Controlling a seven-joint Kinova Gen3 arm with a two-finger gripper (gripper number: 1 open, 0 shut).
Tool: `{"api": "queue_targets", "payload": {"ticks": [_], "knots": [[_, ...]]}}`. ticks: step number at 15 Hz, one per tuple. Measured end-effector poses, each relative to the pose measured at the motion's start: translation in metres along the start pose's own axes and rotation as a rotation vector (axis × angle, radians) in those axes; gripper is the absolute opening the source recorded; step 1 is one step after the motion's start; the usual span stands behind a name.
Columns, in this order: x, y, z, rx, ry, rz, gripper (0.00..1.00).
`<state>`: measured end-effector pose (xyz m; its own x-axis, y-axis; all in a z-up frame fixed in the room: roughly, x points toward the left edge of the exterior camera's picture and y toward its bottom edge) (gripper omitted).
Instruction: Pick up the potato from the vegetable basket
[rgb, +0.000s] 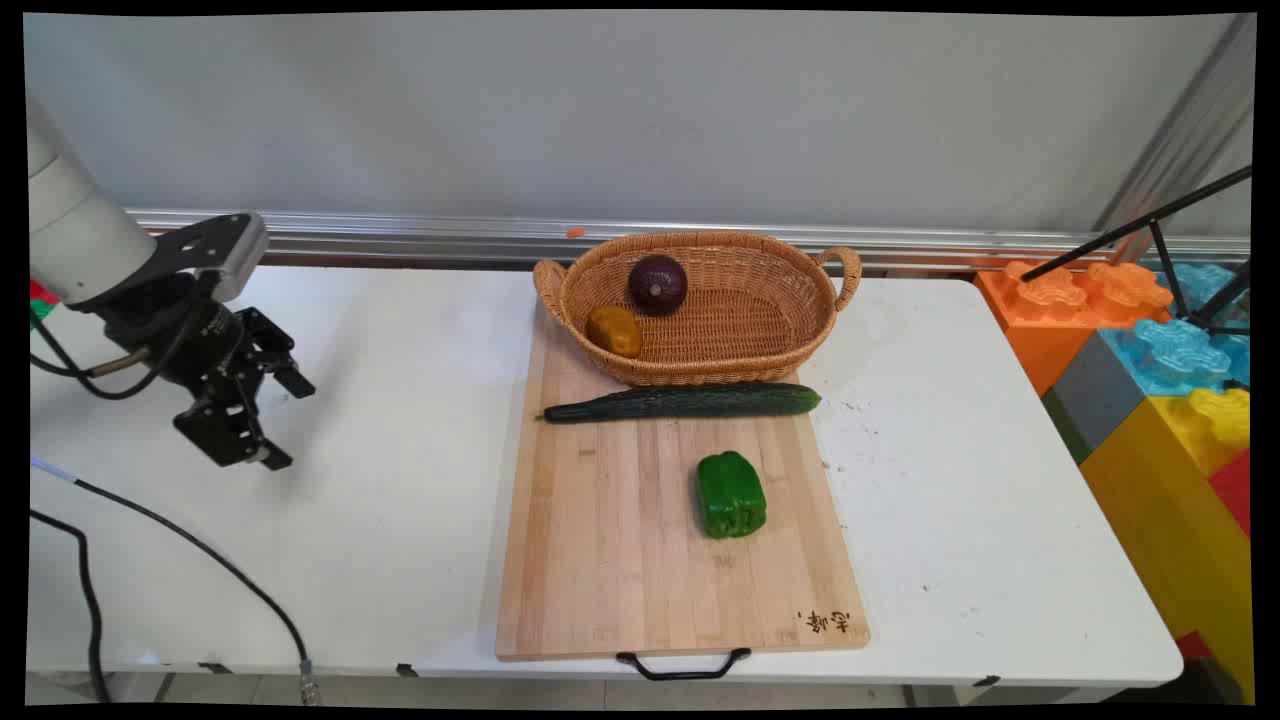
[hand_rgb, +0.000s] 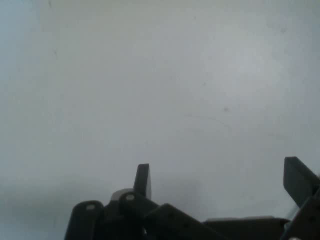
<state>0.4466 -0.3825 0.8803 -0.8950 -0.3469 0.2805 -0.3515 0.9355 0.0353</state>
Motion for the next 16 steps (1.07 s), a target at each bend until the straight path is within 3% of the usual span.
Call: {"api": "queue_targets", "payload": {"ticks": [3,7,11,16], "knots": [[0.011,-0.007,0.003,0.028,0.052,-0.027,1.0],[0.053,-0.02,0.003,0.103,0.149,-0.075,1.0],[0.104,-0.028,0.006,0.153,0.202,-0.094,1.0],[0.196,-0.043,0.017,0.204,0.227,-0.096,1.0]]}}
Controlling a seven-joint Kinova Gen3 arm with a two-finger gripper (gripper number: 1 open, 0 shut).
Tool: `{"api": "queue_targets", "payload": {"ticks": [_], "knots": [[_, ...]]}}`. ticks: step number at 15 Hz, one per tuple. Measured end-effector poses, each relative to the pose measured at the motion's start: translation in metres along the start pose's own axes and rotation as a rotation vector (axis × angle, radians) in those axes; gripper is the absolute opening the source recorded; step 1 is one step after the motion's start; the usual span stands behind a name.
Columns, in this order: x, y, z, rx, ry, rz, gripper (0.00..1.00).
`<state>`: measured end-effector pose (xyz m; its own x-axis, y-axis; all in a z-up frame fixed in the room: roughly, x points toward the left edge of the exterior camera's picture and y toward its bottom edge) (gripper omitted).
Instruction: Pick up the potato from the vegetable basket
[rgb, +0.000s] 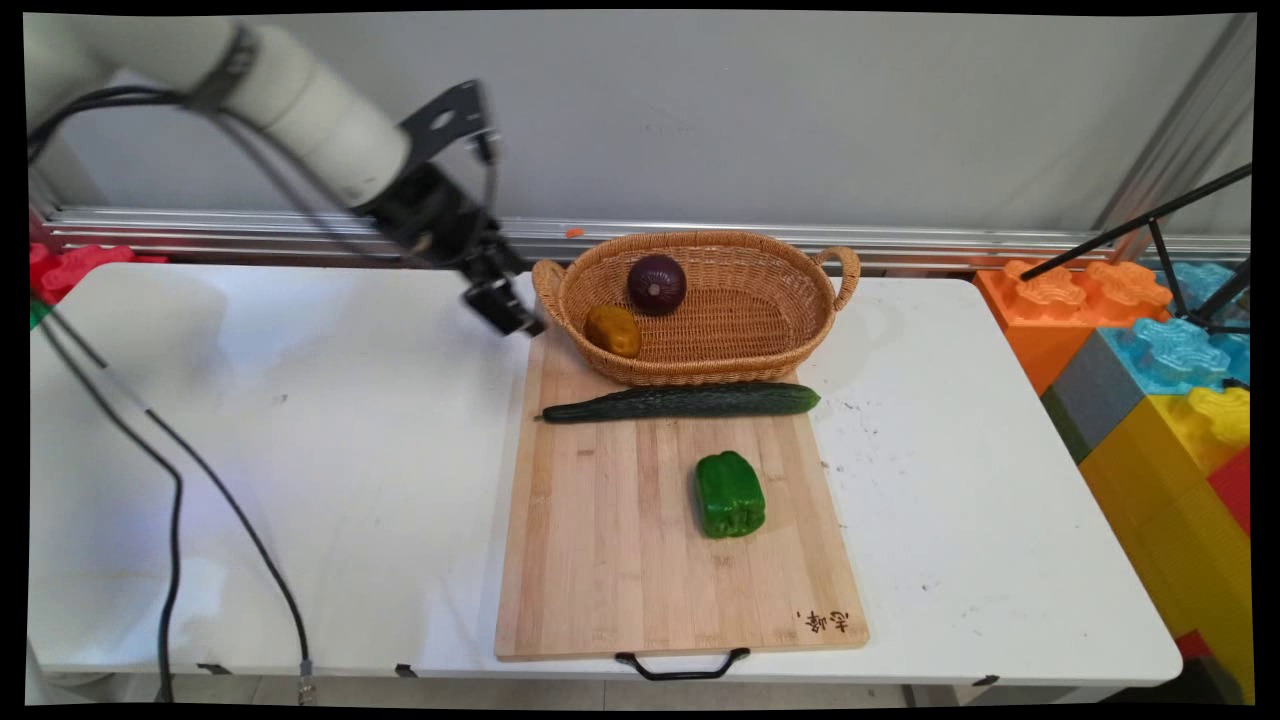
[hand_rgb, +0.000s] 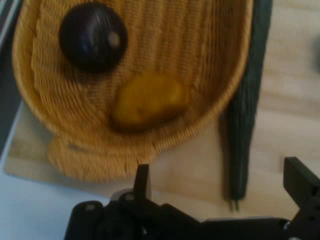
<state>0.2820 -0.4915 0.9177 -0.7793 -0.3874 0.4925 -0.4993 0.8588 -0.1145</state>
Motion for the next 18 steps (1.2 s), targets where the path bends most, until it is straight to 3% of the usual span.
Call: {"api": "queue_targets", "payload": {"ticks": [4,8,11,18], "knots": [[0.047,-0.017,0.028,0.022,-0.006,-0.013,1.0],[0.072,-0.035,0.062,-0.004,-0.042,-0.027,1.0],[0.083,-0.046,0.085,-0.042,-0.086,0.037,1.0],[0.095,-0.067,0.121,-0.089,-0.157,0.167,1.0]]}}
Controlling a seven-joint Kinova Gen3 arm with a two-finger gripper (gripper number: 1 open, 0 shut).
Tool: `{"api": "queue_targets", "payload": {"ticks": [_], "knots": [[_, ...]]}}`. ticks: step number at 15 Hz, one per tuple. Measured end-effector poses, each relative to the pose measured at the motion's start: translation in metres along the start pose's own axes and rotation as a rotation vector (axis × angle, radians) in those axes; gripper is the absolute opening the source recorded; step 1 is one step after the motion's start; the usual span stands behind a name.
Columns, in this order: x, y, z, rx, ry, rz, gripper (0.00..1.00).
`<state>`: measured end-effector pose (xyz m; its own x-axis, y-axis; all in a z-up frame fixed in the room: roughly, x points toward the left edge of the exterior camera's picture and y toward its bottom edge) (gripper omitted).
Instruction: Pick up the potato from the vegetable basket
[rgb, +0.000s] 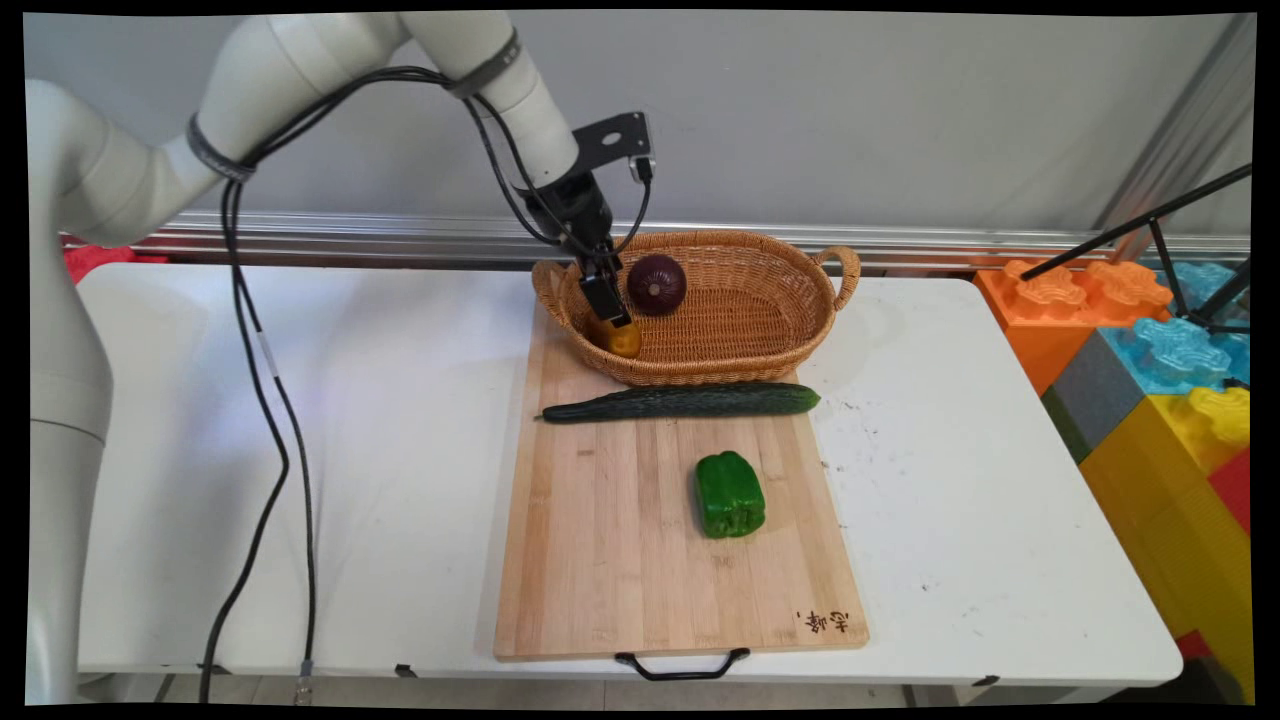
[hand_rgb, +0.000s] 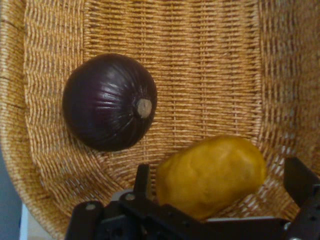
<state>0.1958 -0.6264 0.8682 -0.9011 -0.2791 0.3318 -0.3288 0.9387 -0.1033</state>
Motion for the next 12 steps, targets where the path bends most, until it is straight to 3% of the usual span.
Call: {"api": "queue_targets", "payload": {"ticks": [5,12], "knots": [[0.004,-0.015,0.024,-0.02,-0.036,0.062,1.0],[0.007,-0.027,0.045,-0.07,-0.038,-0.011,1.0]]}}
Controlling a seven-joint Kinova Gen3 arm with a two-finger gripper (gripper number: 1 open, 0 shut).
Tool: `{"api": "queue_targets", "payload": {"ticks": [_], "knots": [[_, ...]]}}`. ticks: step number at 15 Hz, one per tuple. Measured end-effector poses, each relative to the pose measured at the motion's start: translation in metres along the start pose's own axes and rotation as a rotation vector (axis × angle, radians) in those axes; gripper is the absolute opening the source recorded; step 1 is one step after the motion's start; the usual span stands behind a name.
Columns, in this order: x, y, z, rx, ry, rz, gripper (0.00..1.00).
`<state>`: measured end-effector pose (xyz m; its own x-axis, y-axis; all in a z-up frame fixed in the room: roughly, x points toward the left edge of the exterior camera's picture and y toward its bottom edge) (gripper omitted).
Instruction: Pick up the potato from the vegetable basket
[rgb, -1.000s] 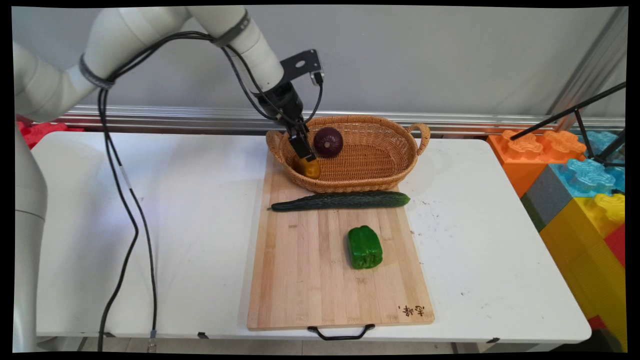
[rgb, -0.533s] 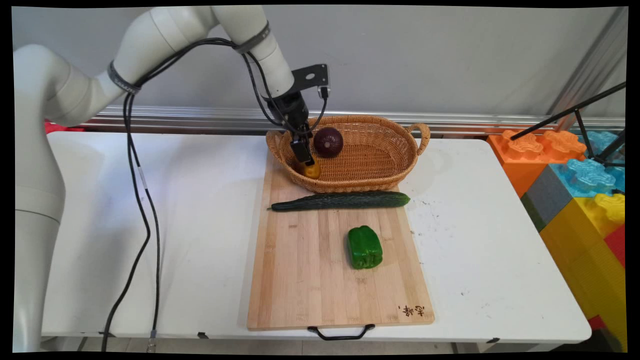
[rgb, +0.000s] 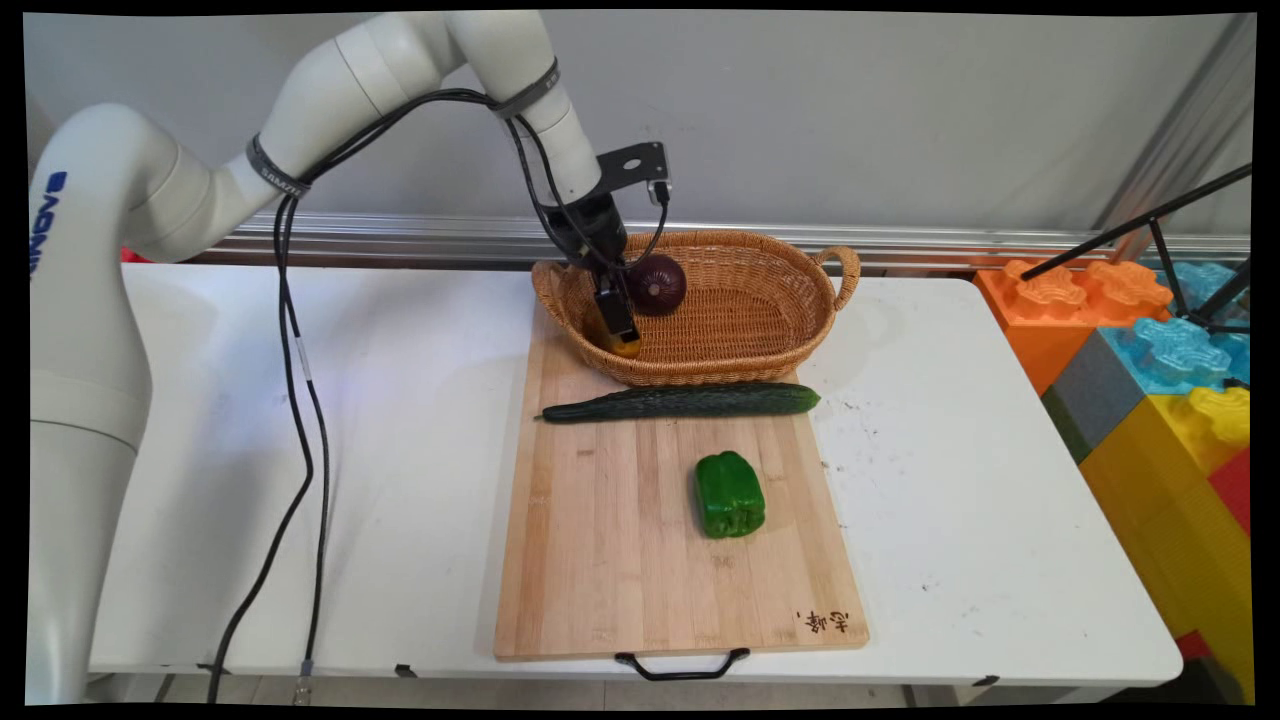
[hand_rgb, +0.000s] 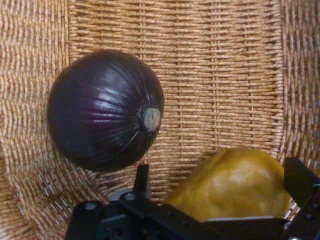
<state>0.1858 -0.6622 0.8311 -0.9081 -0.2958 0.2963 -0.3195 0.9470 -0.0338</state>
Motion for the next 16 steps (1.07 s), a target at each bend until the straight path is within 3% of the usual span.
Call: {"api": "queue_targets", "payload": {"ticks": [11,16], "knots": [[-0.002,-0.007,0.013,-0.053,0.005,-0.105,1.0],[-0.005,-0.008,0.016,-0.057,-0.005,-0.118,1.0]]}}
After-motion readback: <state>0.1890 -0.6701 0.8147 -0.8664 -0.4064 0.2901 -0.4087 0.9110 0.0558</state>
